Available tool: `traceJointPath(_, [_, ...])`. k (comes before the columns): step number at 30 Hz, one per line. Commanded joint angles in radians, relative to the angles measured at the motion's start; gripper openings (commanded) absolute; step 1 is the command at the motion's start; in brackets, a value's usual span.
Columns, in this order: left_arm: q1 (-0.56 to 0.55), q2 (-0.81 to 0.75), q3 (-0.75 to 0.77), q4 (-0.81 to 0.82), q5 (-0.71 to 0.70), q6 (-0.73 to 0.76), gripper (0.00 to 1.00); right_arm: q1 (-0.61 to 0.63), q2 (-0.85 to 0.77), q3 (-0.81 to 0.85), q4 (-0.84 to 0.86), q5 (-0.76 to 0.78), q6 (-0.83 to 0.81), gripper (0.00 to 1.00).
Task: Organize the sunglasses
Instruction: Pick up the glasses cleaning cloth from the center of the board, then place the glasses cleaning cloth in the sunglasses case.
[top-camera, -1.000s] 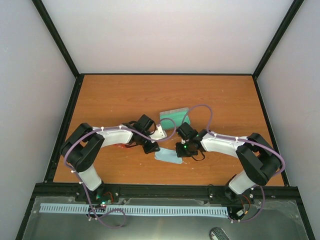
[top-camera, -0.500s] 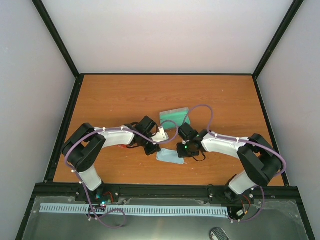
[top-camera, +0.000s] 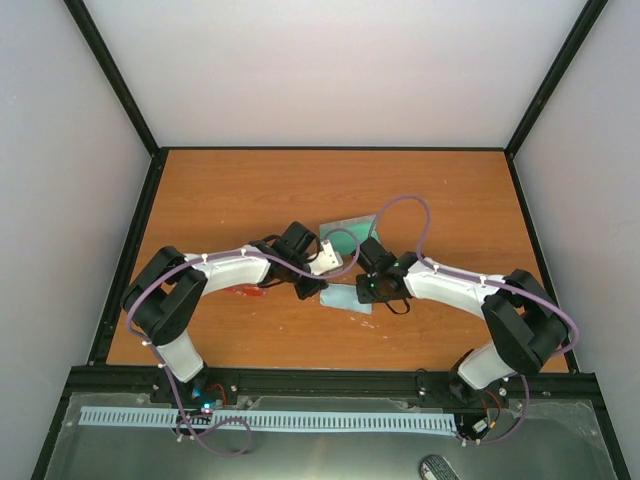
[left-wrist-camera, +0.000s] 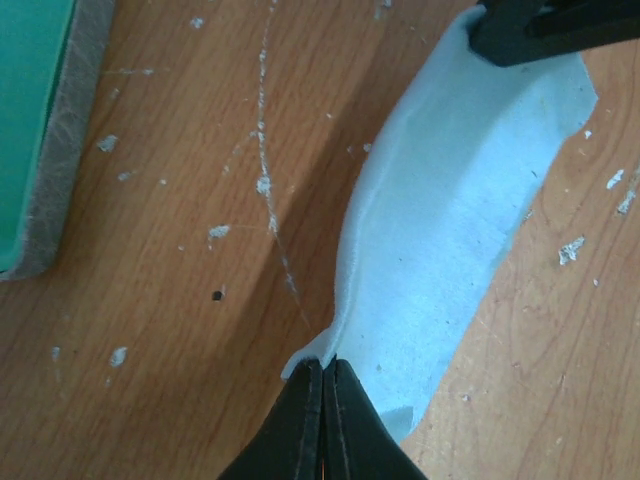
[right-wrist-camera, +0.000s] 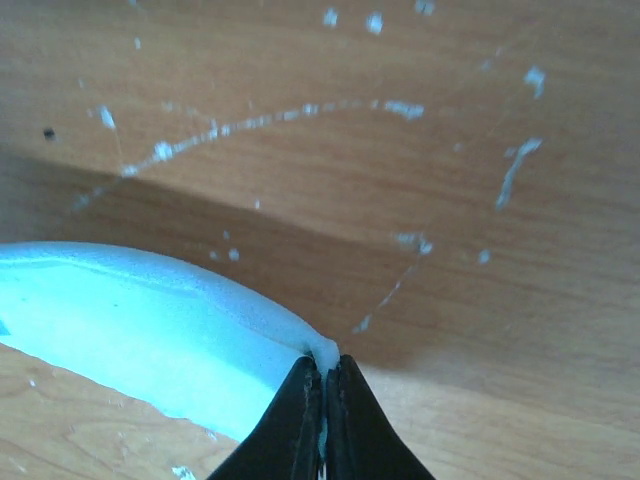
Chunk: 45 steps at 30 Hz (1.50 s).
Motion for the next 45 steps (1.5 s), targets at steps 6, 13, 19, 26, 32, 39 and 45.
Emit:
traceJointPath(6, [-0.005, -0.006, 0.062, 0.051, -0.053, -0.026, 0.00, -0.045, -0.001, 0.091, -0.006, 0.151, -0.038, 0.03])
traceJointPath(13, [0.014, 0.008, 0.091, 0.096, -0.103, -0.034, 0.00, -0.087, 0.034, 0.142, -0.005, 0.176, -0.099, 0.03])
traceJointPath(19, [0.038, 0.031, 0.118, 0.122, -0.116, -0.038, 0.00, -0.136, 0.092, 0.186, 0.019, 0.153, -0.154, 0.03])
traceJointPath(26, [0.060, 0.068, 0.153, 0.135, -0.136, -0.033, 0.01, -0.189, 0.167, 0.251, 0.040, 0.134, -0.210, 0.03])
traceJointPath(32, [0.085, 0.097, 0.181, 0.174, -0.145, -0.026, 0.00, -0.230, 0.239, 0.323, 0.048, 0.107, -0.265, 0.03])
traceJointPath(39, [0.101, 0.136, 0.213, 0.184, -0.145, -0.023, 0.01, -0.258, 0.320, 0.401, 0.042, 0.072, -0.312, 0.03])
traceJointPath(45, [0.106, 0.164, 0.230, 0.194, -0.133, -0.031, 0.01, -0.277, 0.373, 0.455, 0.028, 0.059, -0.344, 0.03])
